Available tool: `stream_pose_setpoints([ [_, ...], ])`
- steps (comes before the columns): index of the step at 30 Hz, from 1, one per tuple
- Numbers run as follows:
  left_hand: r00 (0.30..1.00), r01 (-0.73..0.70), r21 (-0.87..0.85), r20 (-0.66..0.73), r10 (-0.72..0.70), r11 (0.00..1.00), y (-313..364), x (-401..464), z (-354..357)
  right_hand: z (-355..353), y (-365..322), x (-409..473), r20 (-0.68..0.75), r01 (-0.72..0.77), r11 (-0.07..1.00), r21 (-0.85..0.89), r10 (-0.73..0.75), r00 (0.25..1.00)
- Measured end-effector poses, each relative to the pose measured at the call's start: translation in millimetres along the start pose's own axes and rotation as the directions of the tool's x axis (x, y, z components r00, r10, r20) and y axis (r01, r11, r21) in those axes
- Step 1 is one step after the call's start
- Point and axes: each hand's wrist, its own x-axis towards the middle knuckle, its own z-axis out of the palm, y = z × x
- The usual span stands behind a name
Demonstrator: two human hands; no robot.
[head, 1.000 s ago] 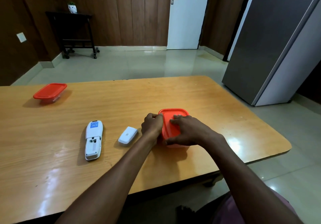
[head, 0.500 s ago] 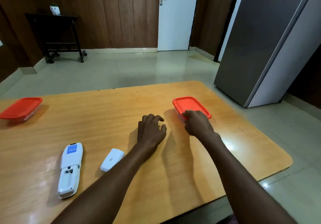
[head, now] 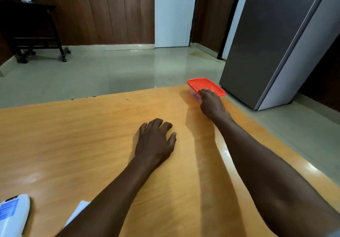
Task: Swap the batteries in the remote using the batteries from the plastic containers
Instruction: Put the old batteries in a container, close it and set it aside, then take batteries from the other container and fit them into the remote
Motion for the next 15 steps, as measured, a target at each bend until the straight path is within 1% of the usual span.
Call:
stream_pose_setpoints([
  [3,1.0,-0.008,0.006,-0.018,0.008,1.0,-1,-4,-2,10,3,18,-0.023,0.001,1.0,-0.001,-0.001,1.0],
  [9,0.999,-0.008,-0.021,-0.035,0.007,1.0,3,-11,-12,9,-4,27,-0.004,0.008,0.999,-0.047,-0.008,1.0],
  [11,1.0,-0.002,-0.02,-0.02,0.002,1.0,4,-15,-15,1,-9,22,0.034,0.022,0.997,-0.077,-0.019,0.999],
  [13,1.0,0.016,-0.023,-0.007,-0.016,1.0,5,-17,-19,-9,-20,9,0.039,0.022,0.996,-0.084,-0.019,0.999],
  [15,0.999,0.04,-0.037,0.005,-0.04,0.999,8,-20,-26,-19,-38,-13,0.027,0.022,0.999,-0.045,-0.021,0.999],
])
